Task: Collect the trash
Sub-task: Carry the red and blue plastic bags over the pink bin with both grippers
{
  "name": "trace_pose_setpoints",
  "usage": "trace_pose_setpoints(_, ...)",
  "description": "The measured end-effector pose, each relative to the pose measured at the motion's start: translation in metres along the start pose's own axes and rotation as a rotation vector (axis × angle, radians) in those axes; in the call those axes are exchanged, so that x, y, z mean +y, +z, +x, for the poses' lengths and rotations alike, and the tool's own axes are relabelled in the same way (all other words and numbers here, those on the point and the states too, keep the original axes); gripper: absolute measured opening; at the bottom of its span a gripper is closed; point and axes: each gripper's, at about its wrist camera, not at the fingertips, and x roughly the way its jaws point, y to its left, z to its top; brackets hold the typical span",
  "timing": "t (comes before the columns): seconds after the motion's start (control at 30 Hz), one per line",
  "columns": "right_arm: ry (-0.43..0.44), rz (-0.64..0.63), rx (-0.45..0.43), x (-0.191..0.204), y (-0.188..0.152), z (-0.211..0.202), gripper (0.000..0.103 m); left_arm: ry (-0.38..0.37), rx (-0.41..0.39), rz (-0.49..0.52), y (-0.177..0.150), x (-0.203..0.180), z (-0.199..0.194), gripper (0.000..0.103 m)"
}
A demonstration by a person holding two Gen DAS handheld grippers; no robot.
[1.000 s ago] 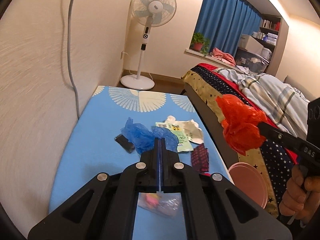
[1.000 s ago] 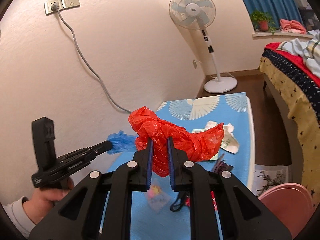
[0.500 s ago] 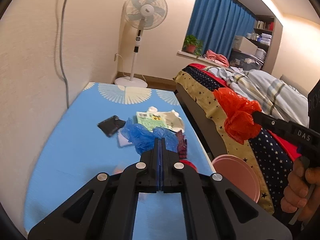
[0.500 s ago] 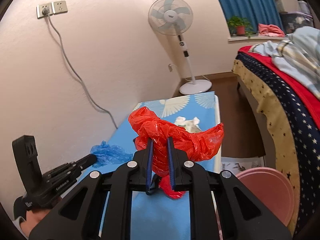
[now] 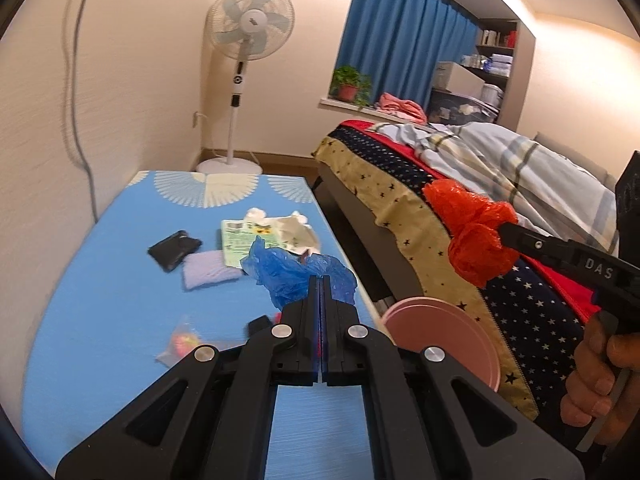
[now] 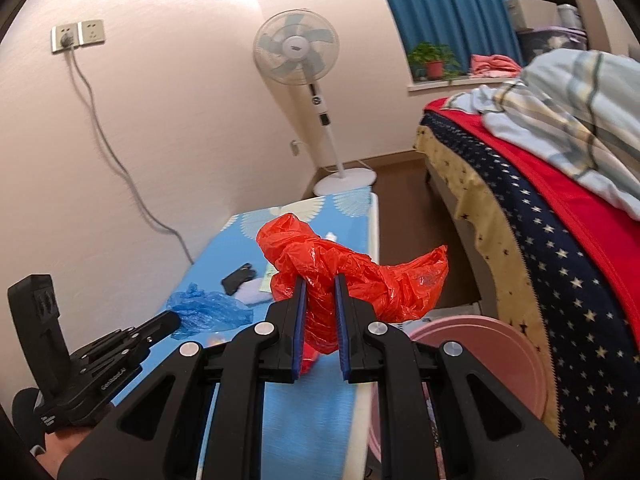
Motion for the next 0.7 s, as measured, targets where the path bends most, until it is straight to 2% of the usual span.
trace_pose_setpoints(0.33,-0.071,0.065,-0.008,-0.031,-0.002,-0.008,0.014,-0.068,0.005,0.039,-0.002,-0.028,0.01,0.0)
trace_pose_setpoints(0.7,-0.126,0.072,-0.011,-0.044,-0.002,-0.014,0.014,-0.139,0.037,0.075,-0.01,-0.061,0.032,0.0)
